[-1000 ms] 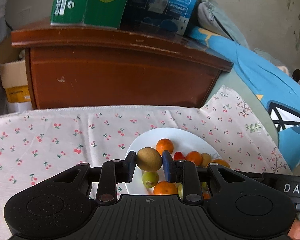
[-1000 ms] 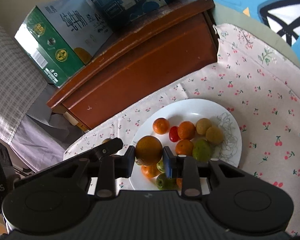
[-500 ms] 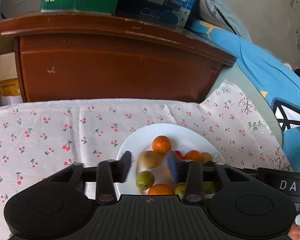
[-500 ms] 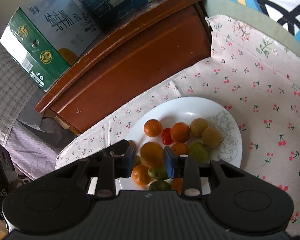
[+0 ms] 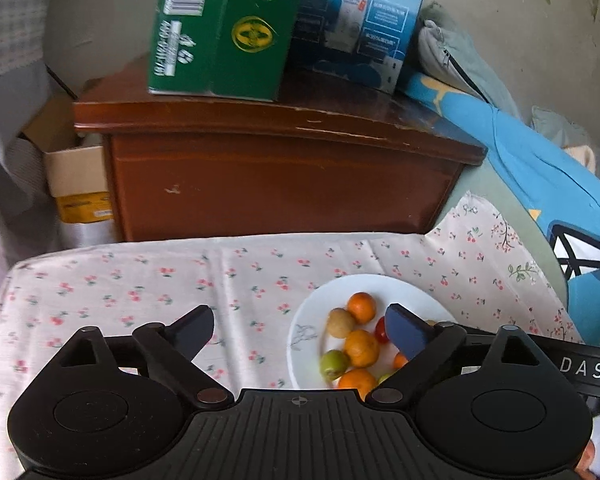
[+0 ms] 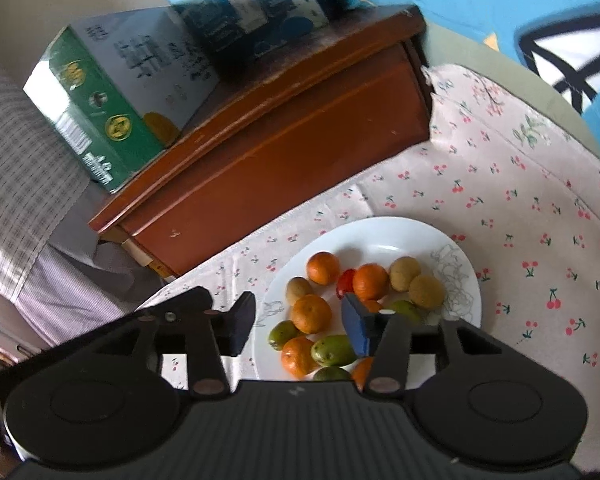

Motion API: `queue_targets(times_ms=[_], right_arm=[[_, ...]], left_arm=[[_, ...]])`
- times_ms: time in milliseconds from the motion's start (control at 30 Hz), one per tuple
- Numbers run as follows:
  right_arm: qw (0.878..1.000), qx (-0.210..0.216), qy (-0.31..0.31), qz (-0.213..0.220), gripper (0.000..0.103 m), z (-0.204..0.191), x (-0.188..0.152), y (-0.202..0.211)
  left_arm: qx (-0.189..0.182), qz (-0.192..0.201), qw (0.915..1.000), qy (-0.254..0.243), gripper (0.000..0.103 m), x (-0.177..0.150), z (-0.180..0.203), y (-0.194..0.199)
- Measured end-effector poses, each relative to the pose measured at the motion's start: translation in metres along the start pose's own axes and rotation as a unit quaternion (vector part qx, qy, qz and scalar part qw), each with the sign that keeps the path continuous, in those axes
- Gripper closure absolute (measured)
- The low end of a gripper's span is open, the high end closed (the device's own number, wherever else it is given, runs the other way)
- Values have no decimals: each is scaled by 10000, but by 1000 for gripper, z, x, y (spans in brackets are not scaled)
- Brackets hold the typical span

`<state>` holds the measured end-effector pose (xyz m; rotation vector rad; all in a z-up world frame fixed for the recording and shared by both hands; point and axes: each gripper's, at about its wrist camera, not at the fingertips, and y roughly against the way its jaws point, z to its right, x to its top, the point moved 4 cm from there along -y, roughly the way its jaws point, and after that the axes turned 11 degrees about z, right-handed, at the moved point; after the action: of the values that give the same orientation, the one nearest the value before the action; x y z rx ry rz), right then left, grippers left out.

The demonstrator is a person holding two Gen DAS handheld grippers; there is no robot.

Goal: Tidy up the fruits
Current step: 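Lift both grippers off the plate back toward the last fruits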

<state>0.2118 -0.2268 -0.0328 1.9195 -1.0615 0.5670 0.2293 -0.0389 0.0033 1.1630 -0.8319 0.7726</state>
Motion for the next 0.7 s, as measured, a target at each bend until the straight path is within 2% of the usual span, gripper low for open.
queue_targets(times_ms=[367, 633, 700], right_arm=[[9959, 204, 859, -191, 49, -31, -23, 9], [9922, 451, 1088, -406, 49, -40, -46, 8], [9914, 463, 1135, -449, 49, -41, -51, 8]], left_arm=[[668, -469, 9965, -176, 9, -17, -31, 27], [981, -630, 9919, -498, 9, -30, -36, 34], [935, -757, 9918, -431, 9, -32, -37, 32]])
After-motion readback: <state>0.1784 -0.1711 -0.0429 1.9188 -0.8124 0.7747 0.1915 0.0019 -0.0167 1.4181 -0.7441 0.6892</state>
